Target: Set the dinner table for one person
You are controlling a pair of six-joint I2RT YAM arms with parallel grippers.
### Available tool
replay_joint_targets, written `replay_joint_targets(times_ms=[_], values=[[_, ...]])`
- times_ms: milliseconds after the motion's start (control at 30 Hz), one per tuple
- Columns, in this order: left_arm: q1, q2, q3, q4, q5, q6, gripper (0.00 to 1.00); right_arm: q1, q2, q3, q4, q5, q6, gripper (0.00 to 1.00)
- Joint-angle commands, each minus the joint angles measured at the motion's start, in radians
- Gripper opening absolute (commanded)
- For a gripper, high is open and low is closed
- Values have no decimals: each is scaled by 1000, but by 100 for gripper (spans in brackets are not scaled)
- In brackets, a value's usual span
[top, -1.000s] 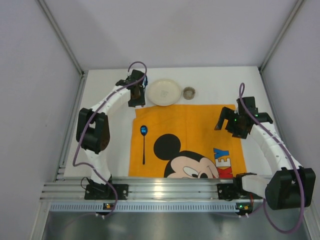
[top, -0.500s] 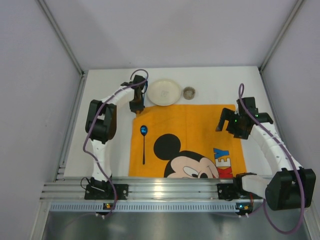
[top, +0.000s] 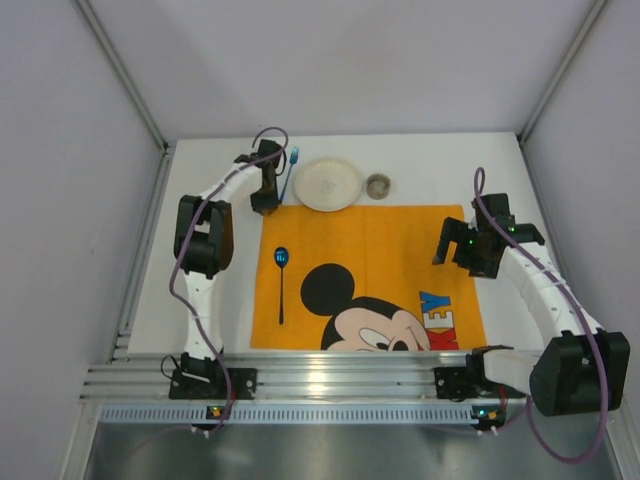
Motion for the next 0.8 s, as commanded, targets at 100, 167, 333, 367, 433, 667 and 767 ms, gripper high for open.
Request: replay_joint_targets(times_ms=[100, 167, 333, 367, 433, 667, 767], values=[[5, -127, -30, -63, -66, 5, 70, -4, -12, 40, -5, 4, -9, 100], [-11, -194, -110, -52, -66, -7, 73, -4, -16, 34, -3, -2, -6, 100], [-83, -440, -326, -51, -29, -61, 73, -1, -27, 26, 10, -16, -2, 100], [-96, -469, -360, -48, -26, -84, 73, 2, -27, 29, 16, -34, -3, 100], [-121, -544, -449, -43, -6, -108, 73, 48, -22, 38, 59, -85, 1, 100], [-190, -710, -651, -6, 89, -190, 41, 398, 220, 227, 141, -43, 129, 100], [-251, -713, -728, 29, 92, -206, 27, 429, 280, 255, 188, -59, 184, 100]])
